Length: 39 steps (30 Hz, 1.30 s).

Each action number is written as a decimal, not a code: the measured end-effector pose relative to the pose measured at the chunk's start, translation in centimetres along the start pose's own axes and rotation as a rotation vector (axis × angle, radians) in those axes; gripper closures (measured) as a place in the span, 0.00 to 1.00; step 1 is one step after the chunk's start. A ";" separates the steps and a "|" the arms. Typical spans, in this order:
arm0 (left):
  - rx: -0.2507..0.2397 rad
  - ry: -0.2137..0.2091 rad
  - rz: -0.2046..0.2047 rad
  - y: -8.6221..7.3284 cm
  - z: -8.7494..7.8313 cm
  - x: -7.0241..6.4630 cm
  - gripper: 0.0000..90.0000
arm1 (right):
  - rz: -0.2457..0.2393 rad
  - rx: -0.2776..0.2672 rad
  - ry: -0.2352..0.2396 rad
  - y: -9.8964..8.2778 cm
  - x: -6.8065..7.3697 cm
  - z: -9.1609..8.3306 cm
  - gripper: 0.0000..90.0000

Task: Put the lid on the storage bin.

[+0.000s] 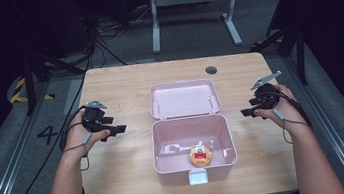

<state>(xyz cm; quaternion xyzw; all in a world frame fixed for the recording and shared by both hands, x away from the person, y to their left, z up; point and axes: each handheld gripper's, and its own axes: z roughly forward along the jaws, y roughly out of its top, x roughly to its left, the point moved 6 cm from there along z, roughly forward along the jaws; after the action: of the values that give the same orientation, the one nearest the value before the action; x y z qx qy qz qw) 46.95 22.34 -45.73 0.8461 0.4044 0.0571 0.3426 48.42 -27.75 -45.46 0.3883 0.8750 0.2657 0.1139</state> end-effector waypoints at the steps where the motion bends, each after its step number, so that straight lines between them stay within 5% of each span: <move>1: -0.001 -0.002 -0.005 0.1 -0.1 -0.1 0.33 | -0.012 0.012 0.024 -0.2 0.0 0.1 0.56; 4: -0.023 -0.004 -0.012 0.7 -0.2 -0.4 0.34 | 0.011 0.007 0.056 -0.4 0.2 0.1 0.55; 6: -0.043 -0.021 -0.057 1.3 -0.4 -0.8 0.38 | 0.016 -0.007 0.051 -0.5 0.2 0.1 0.54; 19: -0.121 -0.076 -0.053 5.6 -0.7 -2.2 0.41 | 0.036 -0.015 0.040 -1.2 0.6 -0.4 0.53; 26: -0.148 -0.090 -0.039 8.4 0.3 -3.0 0.42 | 0.024 -0.027 0.028 -1.2 0.6 -0.5 0.53; 32: -0.147 -0.124 -0.085 9.8 1.8 -2.9 0.42 | 0.017 -0.015 0.018 -1.3 0.8 -0.4 0.52; 39: -0.138 -0.063 -0.065 11.0 4.3 -2.3 0.43 | 0.015 -0.013 0.013 -1.4 1.0 -0.5 0.52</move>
<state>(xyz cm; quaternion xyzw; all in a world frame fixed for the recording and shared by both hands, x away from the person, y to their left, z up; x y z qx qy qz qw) 54.12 13.58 -41.68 0.8083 0.4157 0.0469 0.4143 46.69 -28.02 -45.86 0.3924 0.8711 0.2747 0.1088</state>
